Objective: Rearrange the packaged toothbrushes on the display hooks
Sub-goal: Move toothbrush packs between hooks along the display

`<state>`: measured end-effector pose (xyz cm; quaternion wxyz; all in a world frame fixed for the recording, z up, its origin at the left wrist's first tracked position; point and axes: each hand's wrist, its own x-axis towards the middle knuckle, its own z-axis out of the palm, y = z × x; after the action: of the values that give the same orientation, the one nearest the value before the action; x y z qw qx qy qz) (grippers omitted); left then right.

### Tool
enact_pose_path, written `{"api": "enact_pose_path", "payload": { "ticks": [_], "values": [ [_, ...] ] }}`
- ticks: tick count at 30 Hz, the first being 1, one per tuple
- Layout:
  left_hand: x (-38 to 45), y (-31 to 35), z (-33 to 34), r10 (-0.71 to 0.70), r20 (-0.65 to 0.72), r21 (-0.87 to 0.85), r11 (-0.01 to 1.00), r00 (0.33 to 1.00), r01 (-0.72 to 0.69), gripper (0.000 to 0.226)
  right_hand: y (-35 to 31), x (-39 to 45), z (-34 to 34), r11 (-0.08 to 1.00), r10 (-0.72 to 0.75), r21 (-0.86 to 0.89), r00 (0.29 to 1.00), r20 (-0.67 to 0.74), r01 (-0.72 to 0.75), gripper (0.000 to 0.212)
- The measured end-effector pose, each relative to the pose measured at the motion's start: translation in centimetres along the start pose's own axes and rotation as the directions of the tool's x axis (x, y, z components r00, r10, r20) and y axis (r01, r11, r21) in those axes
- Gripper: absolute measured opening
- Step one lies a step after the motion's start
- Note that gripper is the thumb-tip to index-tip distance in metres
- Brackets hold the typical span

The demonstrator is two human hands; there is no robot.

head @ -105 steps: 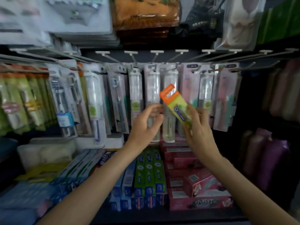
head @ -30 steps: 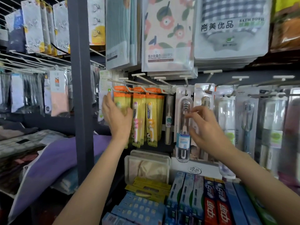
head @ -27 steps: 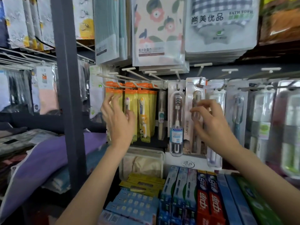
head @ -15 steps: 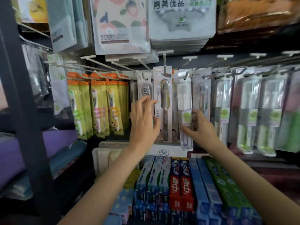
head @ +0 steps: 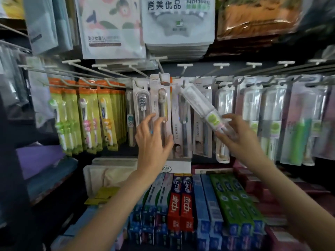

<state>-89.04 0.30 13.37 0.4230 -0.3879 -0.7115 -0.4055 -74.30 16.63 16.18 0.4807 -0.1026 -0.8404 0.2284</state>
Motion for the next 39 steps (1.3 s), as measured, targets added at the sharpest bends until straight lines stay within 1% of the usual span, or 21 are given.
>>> {"api": "enact_pose_path", "payload": {
  "ticks": [3, 4, 5, 7, 10, 11, 12, 14, 16, 19, 21, 23, 25, 27, 28, 29, 31, 33, 34, 36, 39],
  "values": [
    [0.1, 1.5, 0.5, 0.07, -0.028, -0.074, 0.995, 0.997, -0.071, 0.04, 0.3, -1.7, 2.0, 1.0, 0.002, -0.018, 0.989, 0.15, 0.001, 0.054],
    [0.1, 2.0, 0.7, 0.093, -0.028, -0.082, 0.992, 0.995, -0.095, 0.04, 0.5, -2.2, 2.5, 0.999, -0.018, -0.037, 0.983, 0.184, 0.025, 0.057],
    [0.1, 2.4, 0.9, 0.111, -0.025, -0.087, 0.99, 0.993, -0.113, 0.04, 0.8, -2.6, 2.6, 0.998, -0.033, -0.051, 0.982, 0.188, 0.043, 0.057],
    [0.2, 2.9, 1.2, 0.117, -0.01, -0.099, 0.988, 0.993, -0.117, 0.04, 1.2, -2.8, 1.8, 0.997, -0.032, -0.069, 0.992, 0.118, 0.041, 0.052],
    [0.1, 3.5, 1.8, 0.1, 0.013, -0.116, 0.988, 0.995, -0.098, 0.042, 1.9, -2.1, -0.4, 0.995, 0.013, -0.102, 0.997, -0.07, -0.02, 0.046],
    [0.0, 3.9, 2.1, 0.099, 0.024, -0.118, 0.988, 0.995, -0.096, 0.042, 2.2, -1.6, -0.9, 0.994, 0.037, -0.098, 0.994, -0.099, -0.047, 0.045],
    [-0.1, 4.3, 2.3, 0.1, 0.034, -0.116, 0.989, 0.994, -0.096, 0.042, 2.3, -1.3, -1.2, 0.992, 0.073, -0.094, 0.993, -0.091, -0.081, 0.047],
    [-0.3, 5.1, 3.0, 0.101, 0.056, -0.106, 0.99, 0.993, -0.095, 0.042, 2.5, -0.7, -0.7, 0.979, 0.167, -0.118, 0.986, 0.012, -0.164, 0.052],
    [-0.3, 5.8, 3.6, 0.093, 0.078, -0.105, 0.991, 0.993, -0.084, 0.044, 2.7, -0.5, 0.3, 0.961, 0.245, -0.158, 0.963, 0.113, -0.226, 0.055],
    [-0.3, 6.4, 4.0, 0.112, 0.119, -0.134, 0.986, 0.987, -0.095, 0.047, 2.9, -0.8, 1.1, 0.954, 0.281, -0.156, 0.946, 0.161, -0.257, 0.054],
    [-0.5, 6.6, 4.0, 0.139, 0.136, -0.143, 0.982, 0.981, -0.119, 0.049, 2.8, -1.1, 0.4, 0.956, 0.248, -0.198, 0.954, 0.166, -0.214, 0.053],
    [-0.7, 7.0, 4.1, 0.145, 0.139, -0.151, 0.981, 0.98, -0.124, 0.049, 2.6, -1.5, -1.1, 0.965, 0.167, -0.223, 0.978, 0.128, -0.135, 0.048],
    [-0.7, 7.6, 4.4, 0.135, 0.139, -0.176, 0.978, 0.981, -0.11, 0.047, 2.5, -1.8, -3.0, 0.979, 0.054, -0.197, 0.998, 0.04, -0.045, 0.04],
    [-0.7, 8.4, 5.1, 0.126, 0.15, -0.212, 0.973, 0.981, -0.092, 0.046, 2.9, -1.6, -5.2, 0.976, -0.051, -0.217, 0.995, -0.083, 0.031, 0.036],
    [-0.7, 9.0, 5.5, 0.121, 0.159, -0.236, 0.968, 0.98, -0.081, 0.046, 3.3, -1.5, -6.2, 0.968, -0.08, -0.248, 0.986, -0.144, 0.043, 0.035],
    [-0.7, 9.6, 5.9, 0.121, 0.166, -0.26, 0.963, 0.979, -0.074, 0.046, 3.8, -1.3, -7.1, 0.963, -0.079, -0.27, 0.977, -0.197, 0.024, 0.037],
    [-0.8, 10.8, 6.7, 0.142, 0.166, -0.292, 0.952, 0.976, -0.088, 0.045, 5.2, -1.0, -8.5, 0.967, 0.008, -0.243, 0.965, -0.261, -0.074, 0.041],
    [-0.7, 12.0, 7.5, 0.172, 0.182, -0.32, 0.941, 0.968, -0.107, 0.045, 6.7, -0.8, -9.1, 0.959, 0.142, -0.207, 0.96, -0.24, -0.194, 0.045],
    [-0.6, 12.5, 7.8, 0.174, 0.203, -0.337, 0.936, 0.963, -0.098, 0.045, 7.3, -0.8, -9.1, 0.949, 0.185, -0.214, 0.96, -0.211, -0.23, 0.046],
    [-0.4, 13.4, 8.5, 0.155, 0.253, -0.371, 0.927, 0.955, -0.052, 0.048, 8.1, -0.9, -8.8, 0.947, 0.208, -0.219, 0.969, -0.137, -0.234, 0.049],
    [0.2, 14.3, 9.6, 0.1, 0.295, -0.417, 0.908, 0.95, 0.033, 0.057, 8.2, -0.9, -8.4, 0.951, 0.243, -0.179, 0.968, -0.064, -0.251, 0.054]
  ]
}}
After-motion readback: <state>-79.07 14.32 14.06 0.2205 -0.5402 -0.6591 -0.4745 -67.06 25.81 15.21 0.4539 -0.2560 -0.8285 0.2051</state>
